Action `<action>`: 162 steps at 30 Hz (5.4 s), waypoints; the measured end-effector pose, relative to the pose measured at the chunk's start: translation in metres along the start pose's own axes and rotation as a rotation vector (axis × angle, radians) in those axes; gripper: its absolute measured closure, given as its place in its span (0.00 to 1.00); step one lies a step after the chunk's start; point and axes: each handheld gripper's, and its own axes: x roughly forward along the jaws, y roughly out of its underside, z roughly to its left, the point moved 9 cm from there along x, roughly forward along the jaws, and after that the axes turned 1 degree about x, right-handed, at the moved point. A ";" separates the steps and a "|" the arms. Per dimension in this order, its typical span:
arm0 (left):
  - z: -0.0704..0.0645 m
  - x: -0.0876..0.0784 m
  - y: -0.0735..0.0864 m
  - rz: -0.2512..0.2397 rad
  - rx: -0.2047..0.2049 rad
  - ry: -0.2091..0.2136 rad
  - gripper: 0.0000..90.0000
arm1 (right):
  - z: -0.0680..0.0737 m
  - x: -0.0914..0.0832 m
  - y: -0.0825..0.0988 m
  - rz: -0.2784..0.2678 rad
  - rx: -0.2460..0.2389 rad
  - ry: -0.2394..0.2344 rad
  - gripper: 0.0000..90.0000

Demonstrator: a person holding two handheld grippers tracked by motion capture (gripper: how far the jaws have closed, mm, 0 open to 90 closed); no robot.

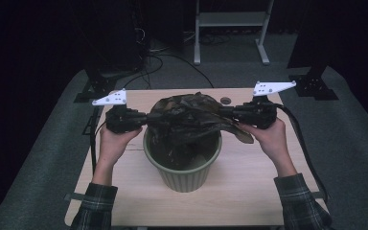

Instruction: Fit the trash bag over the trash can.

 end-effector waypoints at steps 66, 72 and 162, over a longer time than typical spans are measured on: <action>-0.048 -0.033 0.152 0.512 -0.188 0.051 1.00 | 0.079 0.042 0.183 0.468 0.037 -0.135 1.00; -0.039 -0.027 0.165 0.553 -0.192 0.018 1.00 | 0.070 0.048 0.202 0.507 0.065 -0.123 1.00; 0.089 0.008 0.088 0.146 -0.115 -0.321 1.00 | -0.101 0.073 0.077 0.155 0.116 0.275 1.00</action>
